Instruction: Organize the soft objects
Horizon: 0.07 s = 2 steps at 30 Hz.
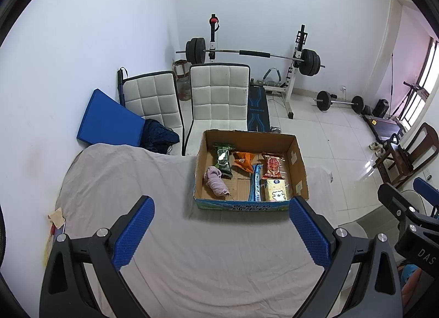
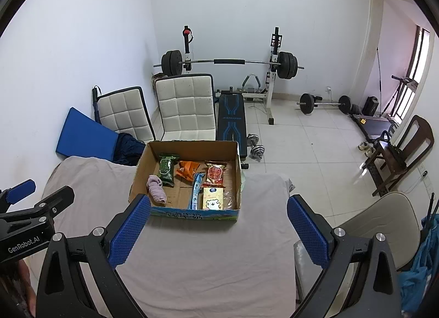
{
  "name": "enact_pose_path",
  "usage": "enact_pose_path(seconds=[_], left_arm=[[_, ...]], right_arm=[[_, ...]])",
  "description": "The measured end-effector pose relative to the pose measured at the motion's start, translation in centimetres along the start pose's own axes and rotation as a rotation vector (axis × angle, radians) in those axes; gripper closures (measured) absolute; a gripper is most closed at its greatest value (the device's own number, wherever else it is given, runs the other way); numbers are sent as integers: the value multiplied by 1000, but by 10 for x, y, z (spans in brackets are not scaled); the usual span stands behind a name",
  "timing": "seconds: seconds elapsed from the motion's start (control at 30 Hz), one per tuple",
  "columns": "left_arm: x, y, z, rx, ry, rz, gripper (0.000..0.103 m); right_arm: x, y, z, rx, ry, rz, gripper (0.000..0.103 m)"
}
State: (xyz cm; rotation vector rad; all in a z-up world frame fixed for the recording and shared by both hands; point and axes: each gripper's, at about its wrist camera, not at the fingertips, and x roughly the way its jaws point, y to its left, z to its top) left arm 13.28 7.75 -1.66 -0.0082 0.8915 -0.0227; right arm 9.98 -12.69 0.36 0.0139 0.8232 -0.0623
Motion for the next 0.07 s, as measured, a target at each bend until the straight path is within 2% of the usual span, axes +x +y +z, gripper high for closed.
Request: enact_pose_path(seconds=[0.07], left_arm=[[0,0,1,0,-1,1,3]], right_arm=[[1,-1,0,-1,2,0,2]])
